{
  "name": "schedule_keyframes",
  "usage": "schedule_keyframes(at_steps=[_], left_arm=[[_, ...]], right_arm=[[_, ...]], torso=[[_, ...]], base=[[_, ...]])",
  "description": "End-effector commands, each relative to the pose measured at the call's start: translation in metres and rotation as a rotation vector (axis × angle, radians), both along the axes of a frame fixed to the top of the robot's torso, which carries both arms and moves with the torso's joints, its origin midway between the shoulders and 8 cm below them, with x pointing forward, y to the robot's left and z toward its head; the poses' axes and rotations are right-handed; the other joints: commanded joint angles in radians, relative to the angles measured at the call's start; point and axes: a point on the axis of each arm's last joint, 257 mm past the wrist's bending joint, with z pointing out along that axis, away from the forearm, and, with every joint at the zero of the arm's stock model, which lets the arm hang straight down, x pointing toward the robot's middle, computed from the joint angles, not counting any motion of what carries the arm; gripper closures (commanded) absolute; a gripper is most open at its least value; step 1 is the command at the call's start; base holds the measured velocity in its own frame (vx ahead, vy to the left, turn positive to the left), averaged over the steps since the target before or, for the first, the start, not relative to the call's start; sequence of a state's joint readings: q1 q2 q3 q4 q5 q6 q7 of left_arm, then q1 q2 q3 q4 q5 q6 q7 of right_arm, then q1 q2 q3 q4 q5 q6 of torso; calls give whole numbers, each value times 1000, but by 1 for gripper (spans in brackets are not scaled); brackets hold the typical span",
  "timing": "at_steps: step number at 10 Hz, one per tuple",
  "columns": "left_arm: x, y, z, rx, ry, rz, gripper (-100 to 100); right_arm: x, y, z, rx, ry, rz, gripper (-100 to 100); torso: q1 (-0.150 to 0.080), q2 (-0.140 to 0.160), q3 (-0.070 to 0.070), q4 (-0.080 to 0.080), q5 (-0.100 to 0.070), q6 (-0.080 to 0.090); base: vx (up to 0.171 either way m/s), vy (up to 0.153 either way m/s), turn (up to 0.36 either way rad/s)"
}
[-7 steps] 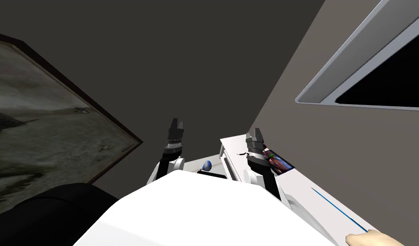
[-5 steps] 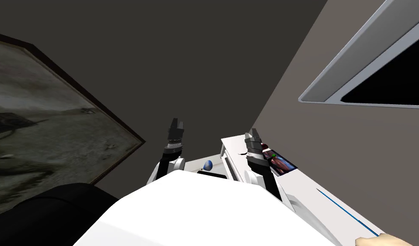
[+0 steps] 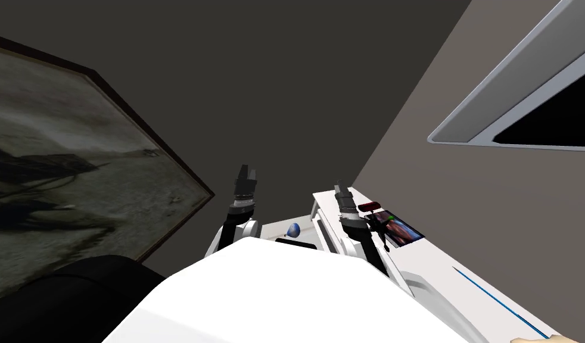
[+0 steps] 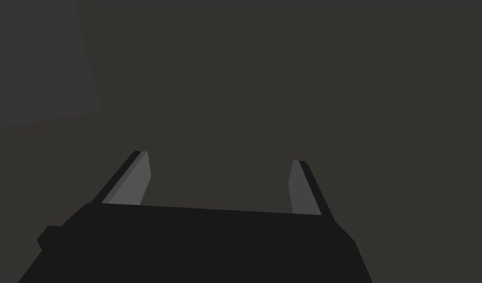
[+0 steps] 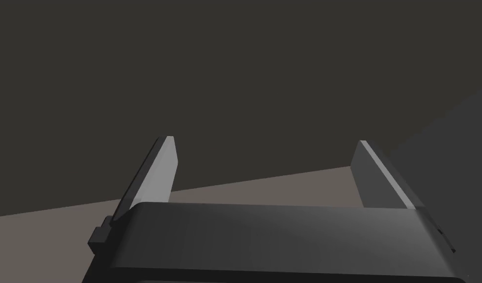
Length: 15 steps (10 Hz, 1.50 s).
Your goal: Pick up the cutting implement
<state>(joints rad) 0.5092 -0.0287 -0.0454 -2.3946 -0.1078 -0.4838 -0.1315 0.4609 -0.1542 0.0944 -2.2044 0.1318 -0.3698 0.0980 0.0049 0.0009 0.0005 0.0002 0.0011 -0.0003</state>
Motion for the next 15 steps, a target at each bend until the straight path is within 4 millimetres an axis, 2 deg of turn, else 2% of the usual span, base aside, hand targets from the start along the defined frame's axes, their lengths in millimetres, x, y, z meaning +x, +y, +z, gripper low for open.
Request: schedule_keyframes(at_steps=[1, 2, 6, 7, 9, 10, 12, 13, 14, 15], left_arm=[[0, 0, 0, 0, 0, 0, 0], [0, 0, 0, 0, 0, 0, 0], [0, 0, 0, 0, 0, 0, 0], [0, 0, 0, 0, 0, 0, 0], [0, 0, 0, 0, 0, 0, 0], [0, 0, 0, 0, 0, 0, 0], [0, 0, 0, 0, 0, 0, 0], [0, 0, 0, 0, 0, 0, 0], [0, 0, 0, 0, 0, 0, 0], [0, 0, 0, 0, 0, 0, 0]], right_arm=[[2, 19, -10, -78, 14, 41, -100], [2, 19, -11, -84, 15, 44, -100], [4, 70, -49, -300, 44, 164, -100], [3, 71, -50, -318, 42, 164, -100], [0, 93, -77, -435, 57, 226, -100], [0, 94, -78, -448, 55, 225, -100], [-5, 112, -109, -571, 70, 287, -100], [-6, 113, -110, -587, 67, 286, -100], [-10, 120, -129, -652, 77, 318, -100], [-10, 120, -129, -660, 75, 317, -100]], torso=[[0, 0, 0, 0, 0, 0], [0, 1, 0, 0, 0, 0], [1, 1, 1, 0, 0, 0], [2, 1, 1, 0, 1, 0], [-1, 0, 0, 0, 0, 0], [-1, 0, 0, 0, 0, 0], [-2, 0, 0, 0, 0, 0], [-2, 0, 0, 0, 0, 0], [-2, -1, 0, 0, 0, 1], [-3, 0, 0, 0, 0, 0]], base=[[-31, 80, 56], [-29, 63, 20], [-29, 91, 76], [-21, 74, 24], [-14, 61, 89], [-7, 43, 35], [-3, 50, 97], [-1, 43, 44], [-5, 43, 85], [-2, 28, 35]])
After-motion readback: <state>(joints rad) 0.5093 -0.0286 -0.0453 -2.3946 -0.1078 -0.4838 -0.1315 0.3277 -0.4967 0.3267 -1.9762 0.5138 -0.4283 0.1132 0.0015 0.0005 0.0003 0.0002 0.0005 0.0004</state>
